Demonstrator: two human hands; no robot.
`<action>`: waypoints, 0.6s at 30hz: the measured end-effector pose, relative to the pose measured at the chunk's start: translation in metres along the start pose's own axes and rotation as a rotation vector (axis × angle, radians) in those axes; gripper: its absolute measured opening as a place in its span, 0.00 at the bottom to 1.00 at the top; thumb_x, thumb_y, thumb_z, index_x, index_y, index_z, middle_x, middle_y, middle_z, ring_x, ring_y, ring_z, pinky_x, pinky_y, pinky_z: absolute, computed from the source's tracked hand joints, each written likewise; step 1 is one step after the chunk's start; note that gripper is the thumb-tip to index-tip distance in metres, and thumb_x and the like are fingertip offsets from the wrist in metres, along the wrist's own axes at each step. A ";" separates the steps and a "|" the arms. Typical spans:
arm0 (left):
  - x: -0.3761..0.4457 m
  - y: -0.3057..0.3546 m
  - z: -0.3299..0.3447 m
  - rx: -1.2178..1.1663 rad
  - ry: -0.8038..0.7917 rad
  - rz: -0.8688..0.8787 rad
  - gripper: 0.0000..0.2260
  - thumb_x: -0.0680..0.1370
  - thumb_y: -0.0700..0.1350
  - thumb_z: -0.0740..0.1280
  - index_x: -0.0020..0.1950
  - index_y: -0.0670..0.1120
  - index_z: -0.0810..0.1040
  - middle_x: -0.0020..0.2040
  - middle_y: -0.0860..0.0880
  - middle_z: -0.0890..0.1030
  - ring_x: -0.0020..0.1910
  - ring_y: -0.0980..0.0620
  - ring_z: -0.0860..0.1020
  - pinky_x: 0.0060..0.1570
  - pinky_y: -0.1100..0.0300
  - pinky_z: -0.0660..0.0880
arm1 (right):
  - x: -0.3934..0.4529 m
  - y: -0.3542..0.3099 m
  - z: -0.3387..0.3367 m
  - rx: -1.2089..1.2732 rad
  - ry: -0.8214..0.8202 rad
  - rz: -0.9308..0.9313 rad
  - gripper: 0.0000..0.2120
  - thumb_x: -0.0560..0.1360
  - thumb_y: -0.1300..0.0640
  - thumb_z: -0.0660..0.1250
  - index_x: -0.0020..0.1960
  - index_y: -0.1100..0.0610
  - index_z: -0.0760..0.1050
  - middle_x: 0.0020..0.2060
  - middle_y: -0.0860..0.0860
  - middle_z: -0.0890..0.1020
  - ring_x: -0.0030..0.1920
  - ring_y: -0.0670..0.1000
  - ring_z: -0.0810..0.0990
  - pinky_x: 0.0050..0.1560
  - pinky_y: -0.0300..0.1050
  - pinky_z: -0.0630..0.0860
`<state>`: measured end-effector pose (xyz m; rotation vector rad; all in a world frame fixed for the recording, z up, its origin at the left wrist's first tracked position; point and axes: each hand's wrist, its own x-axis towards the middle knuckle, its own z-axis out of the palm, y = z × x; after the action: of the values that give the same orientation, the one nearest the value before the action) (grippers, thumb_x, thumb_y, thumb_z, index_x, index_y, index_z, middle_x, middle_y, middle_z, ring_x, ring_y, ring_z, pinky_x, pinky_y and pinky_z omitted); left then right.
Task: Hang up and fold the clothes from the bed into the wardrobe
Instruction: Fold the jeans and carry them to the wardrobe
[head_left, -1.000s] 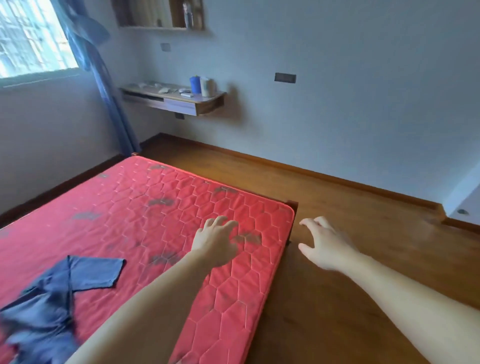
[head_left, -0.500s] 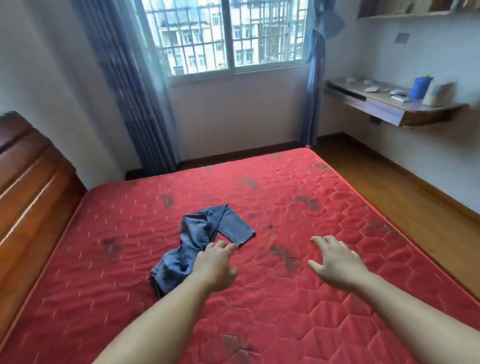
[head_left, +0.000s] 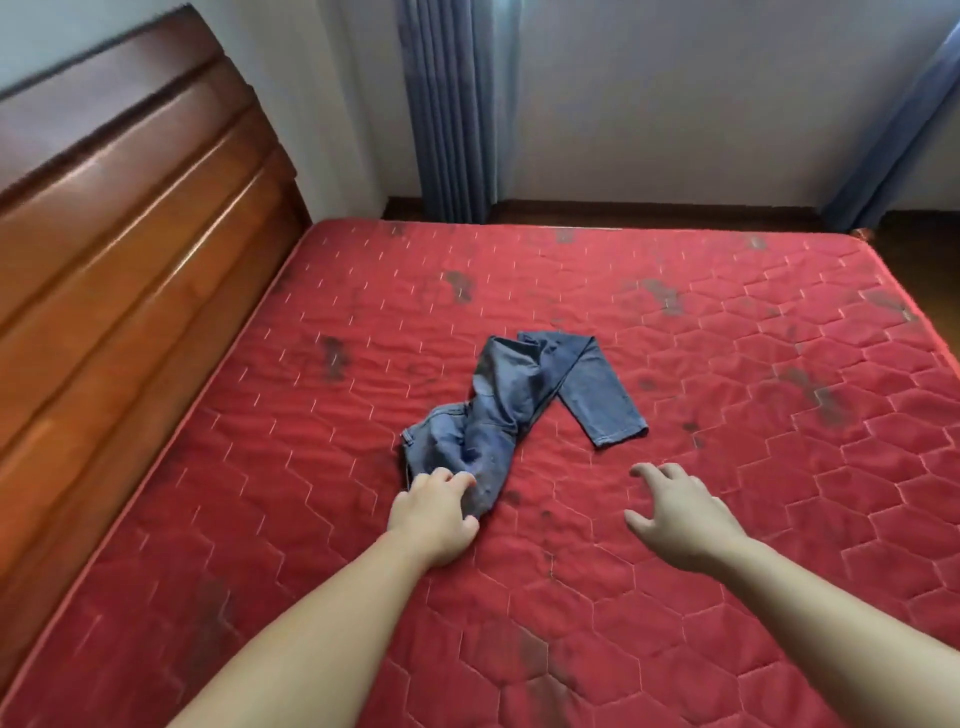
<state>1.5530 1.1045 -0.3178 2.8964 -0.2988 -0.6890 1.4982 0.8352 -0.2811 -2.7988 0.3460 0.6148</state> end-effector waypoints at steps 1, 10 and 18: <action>0.006 -0.007 0.007 -0.004 -0.008 -0.025 0.24 0.76 0.54 0.63 0.72 0.56 0.66 0.68 0.51 0.70 0.67 0.47 0.68 0.63 0.51 0.70 | 0.016 -0.007 0.009 0.008 -0.020 -0.019 0.27 0.76 0.42 0.62 0.73 0.47 0.62 0.68 0.50 0.68 0.66 0.55 0.70 0.63 0.54 0.71; 0.095 -0.066 0.088 -0.400 -0.075 -0.401 0.25 0.73 0.50 0.64 0.71 0.53 0.68 0.65 0.46 0.74 0.64 0.44 0.73 0.63 0.49 0.72 | 0.132 -0.066 0.113 0.025 -0.240 -0.215 0.25 0.76 0.45 0.62 0.70 0.48 0.63 0.64 0.51 0.70 0.63 0.56 0.72 0.60 0.54 0.73; 0.191 -0.097 0.197 -0.939 -0.053 -0.645 0.29 0.74 0.42 0.68 0.73 0.53 0.65 0.66 0.47 0.74 0.60 0.44 0.76 0.56 0.49 0.75 | 0.212 -0.113 0.241 0.156 -0.293 -0.392 0.22 0.74 0.48 0.63 0.66 0.53 0.67 0.60 0.53 0.73 0.61 0.59 0.75 0.57 0.55 0.75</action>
<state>1.6453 1.1356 -0.5922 2.0158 0.7802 -0.7137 1.6270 0.9754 -0.5631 -2.4785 -0.2000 0.8408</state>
